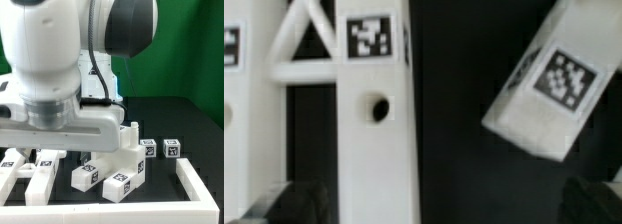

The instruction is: Assemble chair

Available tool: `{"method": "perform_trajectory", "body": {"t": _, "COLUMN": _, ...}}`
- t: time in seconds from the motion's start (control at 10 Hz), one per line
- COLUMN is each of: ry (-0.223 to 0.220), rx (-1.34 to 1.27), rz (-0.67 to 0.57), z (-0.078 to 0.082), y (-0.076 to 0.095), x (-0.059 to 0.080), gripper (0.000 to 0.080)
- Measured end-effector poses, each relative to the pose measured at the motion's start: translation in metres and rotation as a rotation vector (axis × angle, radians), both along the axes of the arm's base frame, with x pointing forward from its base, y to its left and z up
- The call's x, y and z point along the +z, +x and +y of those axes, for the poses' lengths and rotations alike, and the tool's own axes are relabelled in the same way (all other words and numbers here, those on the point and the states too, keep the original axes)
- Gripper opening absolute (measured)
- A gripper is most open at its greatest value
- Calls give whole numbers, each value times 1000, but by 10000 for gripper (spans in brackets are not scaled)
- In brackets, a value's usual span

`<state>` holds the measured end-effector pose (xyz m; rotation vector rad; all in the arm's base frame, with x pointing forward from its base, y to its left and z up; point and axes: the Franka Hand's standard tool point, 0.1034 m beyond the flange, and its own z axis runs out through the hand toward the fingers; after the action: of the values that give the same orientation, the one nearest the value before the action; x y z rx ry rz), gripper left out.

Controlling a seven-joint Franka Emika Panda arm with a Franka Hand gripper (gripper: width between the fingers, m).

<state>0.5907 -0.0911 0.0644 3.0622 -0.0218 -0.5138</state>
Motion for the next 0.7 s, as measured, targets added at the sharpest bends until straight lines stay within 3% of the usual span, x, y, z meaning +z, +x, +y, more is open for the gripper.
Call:
{"method": "perform_trajectory", "body": {"t": 0.2, "ry": -19, "rx": 13, "rz": -150, "z": -11, "y": 11, "x": 3, "gripper": 649}}
{"method": "perform_trajectory", "body": {"t": 0.3, "ry": -32, "rx": 17, "rz": -228, "z": -8, "y": 10, "x": 4, "gripper": 649}}
{"method": "perform_trajectory", "body": {"t": 0.7, "ry": 0, "rx": -40, "rz": -214, "z": -18, "y": -3, "x": -11, "gripper": 649}}
